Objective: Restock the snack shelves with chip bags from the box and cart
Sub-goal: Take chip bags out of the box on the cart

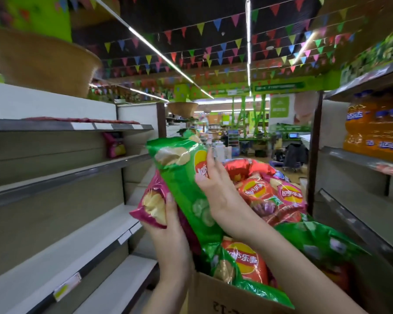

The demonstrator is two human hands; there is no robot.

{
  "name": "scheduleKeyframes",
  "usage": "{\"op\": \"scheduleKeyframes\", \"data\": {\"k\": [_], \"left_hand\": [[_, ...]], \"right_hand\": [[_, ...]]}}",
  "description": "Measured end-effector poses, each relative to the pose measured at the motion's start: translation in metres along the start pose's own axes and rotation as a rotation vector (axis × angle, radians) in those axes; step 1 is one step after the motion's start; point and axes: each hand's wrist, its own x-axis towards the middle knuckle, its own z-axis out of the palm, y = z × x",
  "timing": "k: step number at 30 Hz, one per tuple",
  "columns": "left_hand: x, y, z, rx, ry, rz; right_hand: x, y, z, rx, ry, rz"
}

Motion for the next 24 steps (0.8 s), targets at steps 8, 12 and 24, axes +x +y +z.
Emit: {"op": "scheduleKeyframes", "data": {"k": [8,12,24], "left_hand": [[0.035,0.028,-0.048,0.049,-0.028,-0.025],[0.059,0.052,-0.072,0.158,-0.108,-0.062],[0.122,0.185,-0.159,0.809,-0.523,-0.517]], "right_hand": [[0.016,-0.003,0.001,0.333,-0.267,-0.027],[0.026,-0.005,0.015,0.322,-0.299,0.022],[0.089,-0.033,0.080,0.913,-0.742,0.175]]}}
